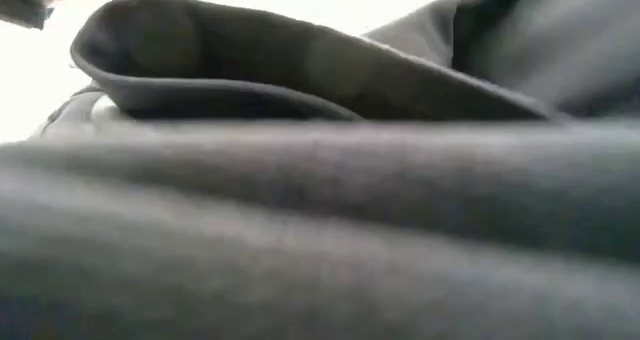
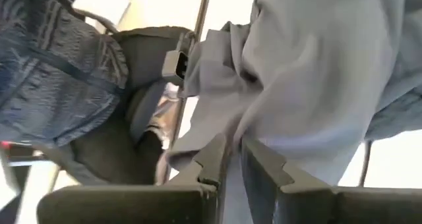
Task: Fold laundry
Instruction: Fold the black shorts
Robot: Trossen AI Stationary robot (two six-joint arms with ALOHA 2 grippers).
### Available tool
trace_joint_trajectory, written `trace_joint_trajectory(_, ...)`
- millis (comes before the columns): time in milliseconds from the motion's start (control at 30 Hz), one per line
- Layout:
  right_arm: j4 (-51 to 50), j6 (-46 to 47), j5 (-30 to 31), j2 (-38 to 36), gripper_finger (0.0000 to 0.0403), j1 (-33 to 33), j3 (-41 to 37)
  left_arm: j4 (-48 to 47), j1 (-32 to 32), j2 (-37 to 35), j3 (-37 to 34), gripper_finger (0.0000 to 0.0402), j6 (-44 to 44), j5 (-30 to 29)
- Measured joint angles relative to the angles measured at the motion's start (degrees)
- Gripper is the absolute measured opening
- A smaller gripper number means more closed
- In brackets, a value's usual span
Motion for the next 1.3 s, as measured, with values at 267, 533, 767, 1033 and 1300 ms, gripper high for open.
trace_joint_trajectory(267,-1.09,0.15,1.85,3.02,0.0072,1.53,-0.13,-23.14,0.14,-5.94,-0.07,0.0021,11.43,-19.34)
trace_joint_trajectory(533,-4.61,8.43,3.15,6.61,0.0072,1.14,-0.09,-23.77,6.11,-0.03,2.73,0.0111,13.87,-13.55)
trace_joint_trajectory(767,-21.36,17.3,6.36,11.37,0.0073,0.4,-0.09,-32.93,10.86,9.04,12.02,0.0184,20.65,-5.84)
trace_joint_trajectory(1033,-26.28,18.3,6.22,18.6,0.0127,1.83,-0.09,-47.58,12.28,16.15,21.55,0.0212,25.4,-3.98)
trace_joint_trajectory(1300,-26.57,12.09,6.08,26.33,0.023,1.77,-0.22,-48.49,12.49,22.1,24.04,0.0213,25.55,0.7)
